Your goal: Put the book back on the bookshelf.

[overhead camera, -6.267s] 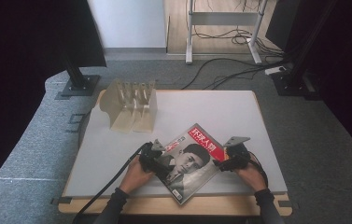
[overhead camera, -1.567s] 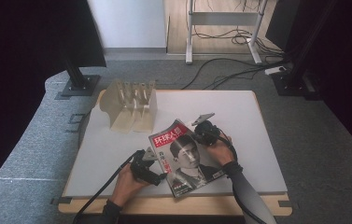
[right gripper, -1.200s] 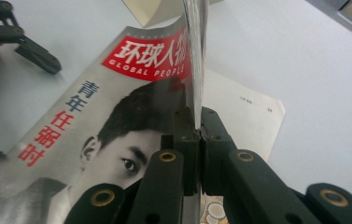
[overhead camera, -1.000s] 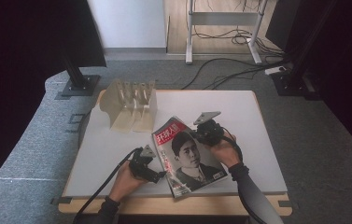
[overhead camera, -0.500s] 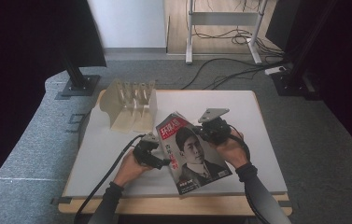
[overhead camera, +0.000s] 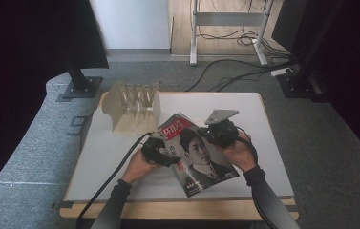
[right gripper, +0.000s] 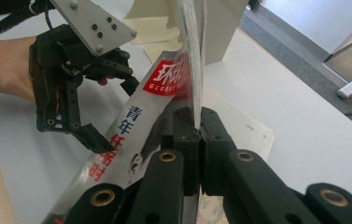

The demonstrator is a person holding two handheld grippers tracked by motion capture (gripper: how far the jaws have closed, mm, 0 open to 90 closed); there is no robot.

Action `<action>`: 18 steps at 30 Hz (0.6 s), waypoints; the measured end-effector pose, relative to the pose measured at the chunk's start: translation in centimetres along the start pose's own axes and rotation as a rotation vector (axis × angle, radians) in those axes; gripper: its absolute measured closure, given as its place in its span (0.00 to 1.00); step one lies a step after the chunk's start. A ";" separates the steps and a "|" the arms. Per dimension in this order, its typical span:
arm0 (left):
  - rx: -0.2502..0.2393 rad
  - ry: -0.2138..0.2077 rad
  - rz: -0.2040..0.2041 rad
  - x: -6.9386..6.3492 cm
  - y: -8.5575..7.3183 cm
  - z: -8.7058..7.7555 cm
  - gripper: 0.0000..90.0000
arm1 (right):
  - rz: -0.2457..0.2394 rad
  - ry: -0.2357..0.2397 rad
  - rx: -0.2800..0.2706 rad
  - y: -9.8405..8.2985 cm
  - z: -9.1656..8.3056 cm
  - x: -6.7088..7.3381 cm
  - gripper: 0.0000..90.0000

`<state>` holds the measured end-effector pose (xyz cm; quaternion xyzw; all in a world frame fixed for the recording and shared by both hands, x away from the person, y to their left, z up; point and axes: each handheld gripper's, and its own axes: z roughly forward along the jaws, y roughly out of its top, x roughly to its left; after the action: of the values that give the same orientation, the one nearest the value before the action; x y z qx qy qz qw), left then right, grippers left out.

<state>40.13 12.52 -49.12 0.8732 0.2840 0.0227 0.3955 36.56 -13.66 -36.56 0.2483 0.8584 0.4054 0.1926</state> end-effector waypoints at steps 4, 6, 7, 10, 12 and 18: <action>-0.047 0.053 0.038 -0.7 0.9 -1.3 0.14 | 0.005 -0.007 -0.017 0.2 -0.4 -0.3 0.96; -0.055 0.075 0.052 -1.0 1.4 -1.7 0.16 | 0.006 -0.011 -0.021 0.3 -0.5 -0.3 0.96; -0.060 0.087 0.059 -1.1 1.6 -1.9 0.17 | 0.006 -0.014 -0.023 0.3 -0.5 -0.3 0.96; -0.078 0.121 0.063 -1.2 2.1 -2.5 0.23 | 0.006 -0.017 -0.024 0.3 -0.6 -0.4 0.96; -0.083 0.126 0.063 -1.2 2.3 -2.7 0.26 | 0.006 -0.016 -0.027 0.3 -0.6 -0.4 0.96; -0.077 0.192 0.099 -1.6 3.4 -3.9 0.46 | 0.007 -0.024 -0.037 0.5 -0.7 -0.5 0.96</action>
<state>39.37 12.57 -43.81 0.8640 0.2762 0.1369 0.3981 36.72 -14.07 -35.67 0.2528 0.8474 0.4190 0.2062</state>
